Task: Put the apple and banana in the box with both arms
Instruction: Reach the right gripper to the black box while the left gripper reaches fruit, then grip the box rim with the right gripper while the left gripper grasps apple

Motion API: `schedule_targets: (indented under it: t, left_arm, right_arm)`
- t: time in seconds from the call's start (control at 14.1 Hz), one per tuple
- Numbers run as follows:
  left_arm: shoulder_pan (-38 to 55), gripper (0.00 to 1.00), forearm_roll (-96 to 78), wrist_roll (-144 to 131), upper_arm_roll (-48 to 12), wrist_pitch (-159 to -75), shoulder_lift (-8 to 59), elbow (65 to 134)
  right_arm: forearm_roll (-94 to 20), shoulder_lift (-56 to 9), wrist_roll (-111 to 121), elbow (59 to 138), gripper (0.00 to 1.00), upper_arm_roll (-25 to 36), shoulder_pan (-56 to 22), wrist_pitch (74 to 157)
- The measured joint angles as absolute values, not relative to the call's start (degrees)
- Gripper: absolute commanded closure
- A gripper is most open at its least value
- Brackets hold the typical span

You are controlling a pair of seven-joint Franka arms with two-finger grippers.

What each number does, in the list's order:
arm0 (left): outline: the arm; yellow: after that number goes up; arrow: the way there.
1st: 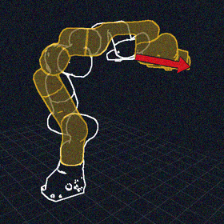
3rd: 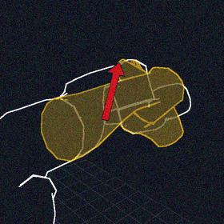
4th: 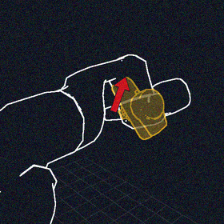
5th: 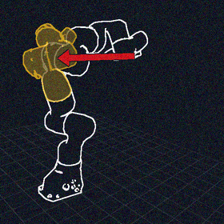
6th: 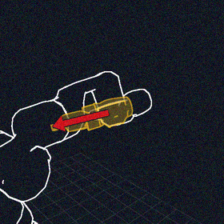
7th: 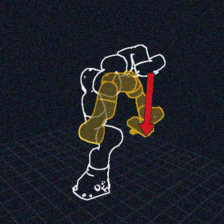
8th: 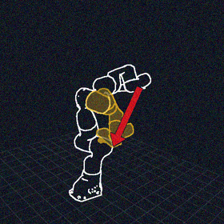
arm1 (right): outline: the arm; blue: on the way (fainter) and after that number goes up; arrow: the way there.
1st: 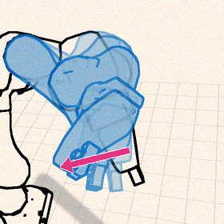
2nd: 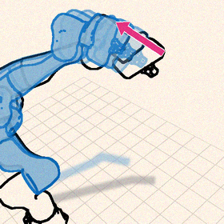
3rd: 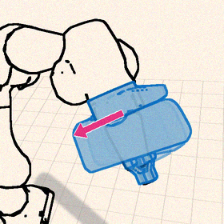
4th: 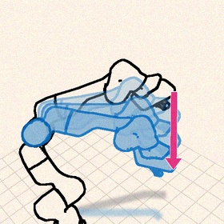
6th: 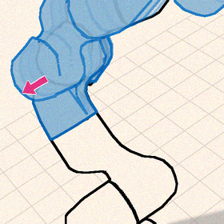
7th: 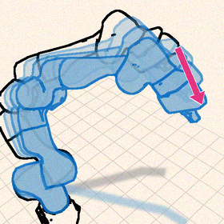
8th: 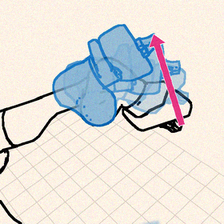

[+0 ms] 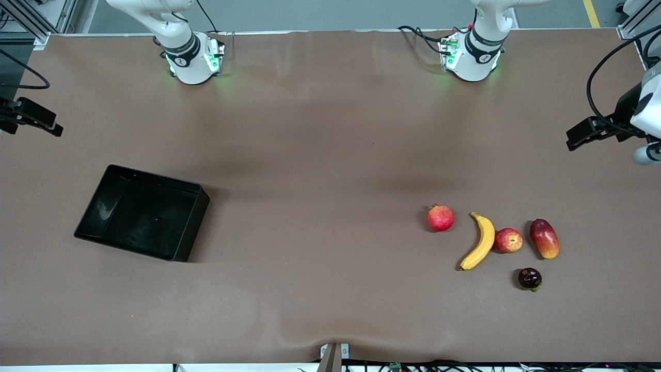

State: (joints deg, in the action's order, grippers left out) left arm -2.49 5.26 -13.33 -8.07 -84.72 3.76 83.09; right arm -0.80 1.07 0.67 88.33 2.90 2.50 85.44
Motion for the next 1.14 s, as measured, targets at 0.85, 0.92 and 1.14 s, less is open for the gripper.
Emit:
schedule_targets:
  t: [0.85, 0.92, 1.14]
  left_arm:
    - [-3.3, 0.0, 5.3, -21.3, -7.8, -104.6, 16.0, 91.2]
    - [-3.4, 0.0, 5.3, -23.2, -7.7, -109.2, 18.2, 92.9]
    - [-4.7, 0.0, 5.3, -27.1, -7.6, -119.4, 25.1, 94.9]
  right_arm:
    - [-0.8, -2.7, 1.6, 103.3, 0.0, 3.4, 5.0, 104.7]
    - [-0.8, -3.6, 2.6, 105.6, 0.0, 3.4, 6.2, 107.8]
    - [-0.8, -8.1, 6.8, 109.2, 0.0, 3.5, 10.4, 115.5]
